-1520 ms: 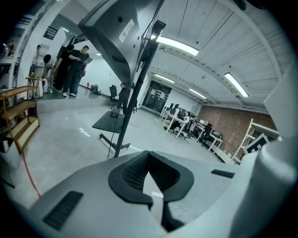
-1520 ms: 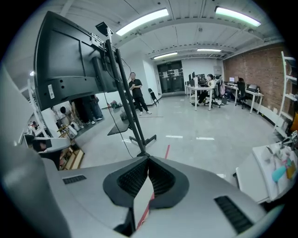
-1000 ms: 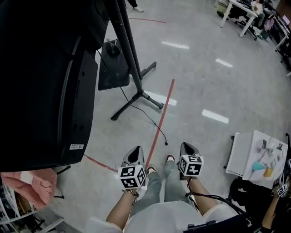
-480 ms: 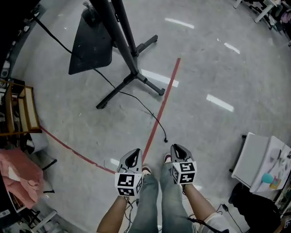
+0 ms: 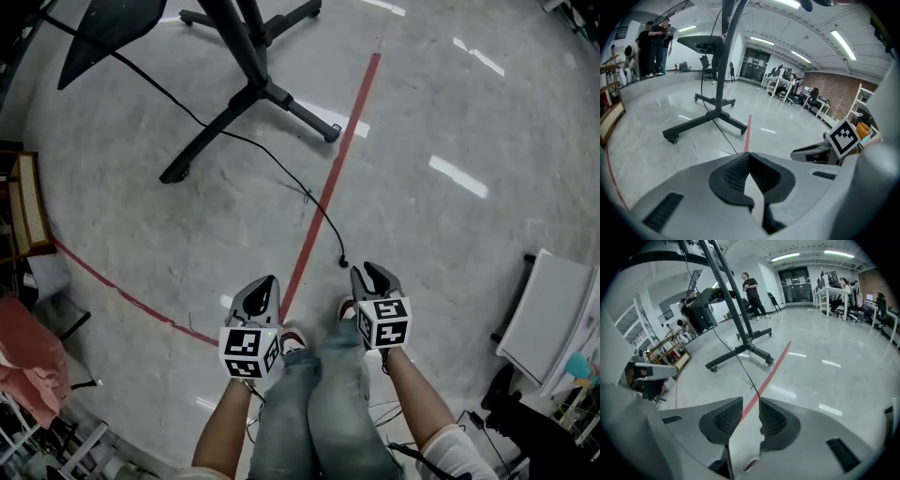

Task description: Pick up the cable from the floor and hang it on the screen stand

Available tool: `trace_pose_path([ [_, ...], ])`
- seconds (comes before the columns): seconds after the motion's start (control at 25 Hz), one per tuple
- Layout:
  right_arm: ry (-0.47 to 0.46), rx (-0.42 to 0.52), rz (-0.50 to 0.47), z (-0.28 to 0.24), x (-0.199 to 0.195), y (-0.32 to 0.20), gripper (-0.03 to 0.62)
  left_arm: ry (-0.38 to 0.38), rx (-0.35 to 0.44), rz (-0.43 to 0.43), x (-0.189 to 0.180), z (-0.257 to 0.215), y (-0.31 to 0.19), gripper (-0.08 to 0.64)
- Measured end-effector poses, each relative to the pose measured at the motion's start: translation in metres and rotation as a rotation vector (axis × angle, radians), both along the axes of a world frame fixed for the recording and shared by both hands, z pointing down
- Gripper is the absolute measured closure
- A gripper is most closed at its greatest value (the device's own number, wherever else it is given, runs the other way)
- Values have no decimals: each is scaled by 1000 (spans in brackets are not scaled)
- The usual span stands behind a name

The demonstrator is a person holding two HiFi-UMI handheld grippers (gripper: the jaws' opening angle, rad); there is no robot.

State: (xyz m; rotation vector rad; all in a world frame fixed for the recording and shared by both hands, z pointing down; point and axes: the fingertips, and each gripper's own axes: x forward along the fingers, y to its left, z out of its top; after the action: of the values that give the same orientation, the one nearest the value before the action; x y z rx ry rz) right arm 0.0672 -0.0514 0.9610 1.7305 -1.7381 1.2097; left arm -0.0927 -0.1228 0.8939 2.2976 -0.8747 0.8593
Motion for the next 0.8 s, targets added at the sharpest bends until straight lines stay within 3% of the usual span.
trace_pose_path([
  [0.4, -30, -166, -55, 178, -18, 29, 447, -22, 30, 113, -6, 96, -28, 557],
  [0.6, 17, -236, -113, 239, -26, 33, 437, -56, 37, 220, 5, 123, -34, 557],
  [0.8, 39, -300, -91, 272, -29, 35, 439, -45, 13, 237, 9, 129, -31, 557],
])
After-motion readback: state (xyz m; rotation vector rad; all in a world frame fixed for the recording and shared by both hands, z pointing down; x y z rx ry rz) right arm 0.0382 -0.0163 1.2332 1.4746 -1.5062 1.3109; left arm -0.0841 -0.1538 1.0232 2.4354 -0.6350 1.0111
